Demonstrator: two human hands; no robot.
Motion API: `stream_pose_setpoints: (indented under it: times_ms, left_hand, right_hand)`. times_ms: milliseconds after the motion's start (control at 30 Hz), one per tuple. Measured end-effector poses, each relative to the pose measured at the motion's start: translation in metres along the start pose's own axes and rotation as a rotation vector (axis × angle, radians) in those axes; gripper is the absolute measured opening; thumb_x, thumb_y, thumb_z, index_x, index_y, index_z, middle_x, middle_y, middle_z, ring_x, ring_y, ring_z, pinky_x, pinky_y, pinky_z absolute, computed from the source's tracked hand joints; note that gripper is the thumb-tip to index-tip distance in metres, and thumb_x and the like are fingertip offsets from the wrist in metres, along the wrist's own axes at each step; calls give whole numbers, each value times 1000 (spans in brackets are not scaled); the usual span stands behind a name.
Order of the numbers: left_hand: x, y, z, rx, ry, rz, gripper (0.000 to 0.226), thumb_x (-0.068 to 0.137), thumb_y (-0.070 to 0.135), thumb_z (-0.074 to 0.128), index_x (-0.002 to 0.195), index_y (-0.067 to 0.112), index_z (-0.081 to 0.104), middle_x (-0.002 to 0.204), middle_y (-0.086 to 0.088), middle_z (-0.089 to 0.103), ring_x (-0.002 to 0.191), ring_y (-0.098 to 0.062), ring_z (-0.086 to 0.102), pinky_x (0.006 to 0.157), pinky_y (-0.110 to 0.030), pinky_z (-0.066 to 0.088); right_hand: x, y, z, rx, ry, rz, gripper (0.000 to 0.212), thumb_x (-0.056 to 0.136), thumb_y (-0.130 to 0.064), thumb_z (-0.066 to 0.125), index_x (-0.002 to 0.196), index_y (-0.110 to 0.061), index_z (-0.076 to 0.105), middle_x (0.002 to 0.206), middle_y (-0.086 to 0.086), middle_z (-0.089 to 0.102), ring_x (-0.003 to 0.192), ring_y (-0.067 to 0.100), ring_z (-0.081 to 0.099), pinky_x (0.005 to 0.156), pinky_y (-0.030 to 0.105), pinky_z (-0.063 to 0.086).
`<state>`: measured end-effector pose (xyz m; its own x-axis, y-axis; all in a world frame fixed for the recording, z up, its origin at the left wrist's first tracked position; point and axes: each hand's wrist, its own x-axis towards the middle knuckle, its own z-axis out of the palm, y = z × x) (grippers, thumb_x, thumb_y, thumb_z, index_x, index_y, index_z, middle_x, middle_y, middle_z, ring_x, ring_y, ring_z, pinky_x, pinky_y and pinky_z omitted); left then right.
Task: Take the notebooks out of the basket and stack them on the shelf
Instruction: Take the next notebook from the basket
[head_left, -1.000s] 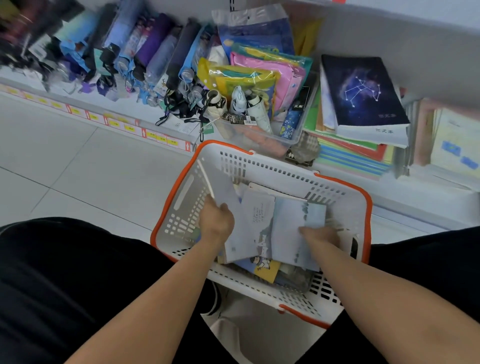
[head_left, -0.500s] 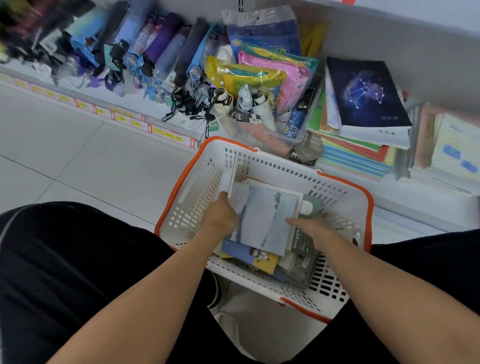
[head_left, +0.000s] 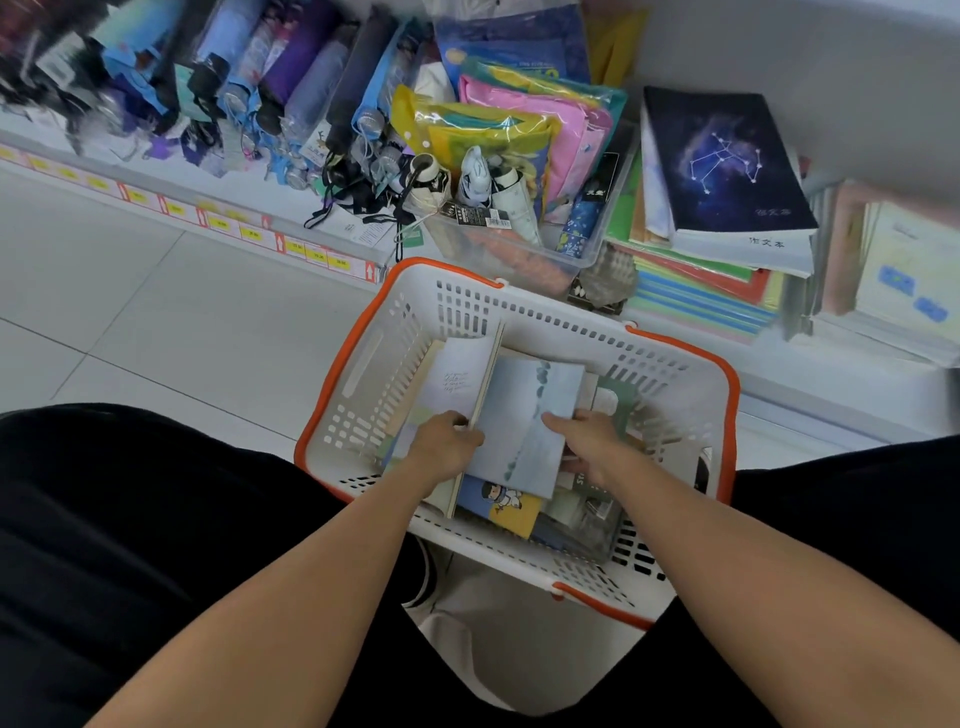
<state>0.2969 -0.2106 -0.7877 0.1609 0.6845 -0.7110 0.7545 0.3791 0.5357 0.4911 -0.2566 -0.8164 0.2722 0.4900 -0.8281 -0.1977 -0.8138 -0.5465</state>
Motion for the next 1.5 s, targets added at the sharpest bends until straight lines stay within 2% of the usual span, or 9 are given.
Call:
stream_pose_setpoints:
  times_ms: [133,200,433,600,767,900,1033,1333,1500]
  left_hand:
    - [5,7,8,44,85,13,15,97,28,47,90,17,55,91,1,57,99,-25,55,83,-31,44]
    - [9,11,10,19,151,18,27,98,28,46,74,17,44,74,5,47,86,-22,52,73,-29,41]
    - [10,14,10,50,173,21,34,95,27,48,65,15,37,62,1,40,57,-14,38,52,-27,25]
    - [12,9,13,-9,112,23,28,94,31,52,74,12,47,64,-2,46,64,-20,47,61,-27,36]
    - [10,7,11,-108,125,16,34,92,27,55,63,24,38,66,0,49,67,-19,49,65,-28,40]
    - [13,6,12,-110,101,18,8,91,28,57,85,22,56,96,-7,60,91,-23,56,79,-33,49]
    - [19,2,19,-49,23,-24,70,84,42,70,140,10,44,129,-9,55,109,-26,58,88,-32,51]
    - [46,-30,4,1,95,-270,112,65,60,77,151,10,25,155,-15,30,136,-34,39,110,-42,37]
    - [61,-52,-12,-41,73,-339,82,75,37,80,140,2,45,140,-19,49,127,-34,51,105,-44,45]
  right_hand:
    - [0,-21,-4,-318,111,-246,16,92,-16,68,95,-1,70,91,14,72,76,30,71,65,47,62]
    - [1,-24,-12,-487,232,-317,16,87,-13,72,81,1,72,82,15,72,71,31,71,63,46,61]
    - [-5,2,-36,-249,287,-206,11,84,5,71,85,-6,69,83,10,70,68,29,70,64,42,62]
    - [-4,-3,-41,18,-17,9,17,89,-22,69,102,-11,66,77,3,65,68,17,59,61,28,50]
    - [10,8,-21,-61,94,-74,20,88,-17,73,101,-8,61,105,12,69,95,29,68,84,42,58]
    - [15,20,-36,-146,411,-18,19,89,-13,66,106,-3,66,112,15,69,96,33,67,87,46,58]
    - [7,25,-61,-198,506,61,36,92,-19,58,125,-5,58,118,15,63,103,36,61,91,42,53]
    - [2,38,-62,213,208,198,30,84,-21,78,104,-6,62,101,16,68,83,30,66,69,43,56]
    - [0,41,-60,176,357,205,40,79,-9,79,115,0,64,112,20,68,94,35,68,75,45,57]
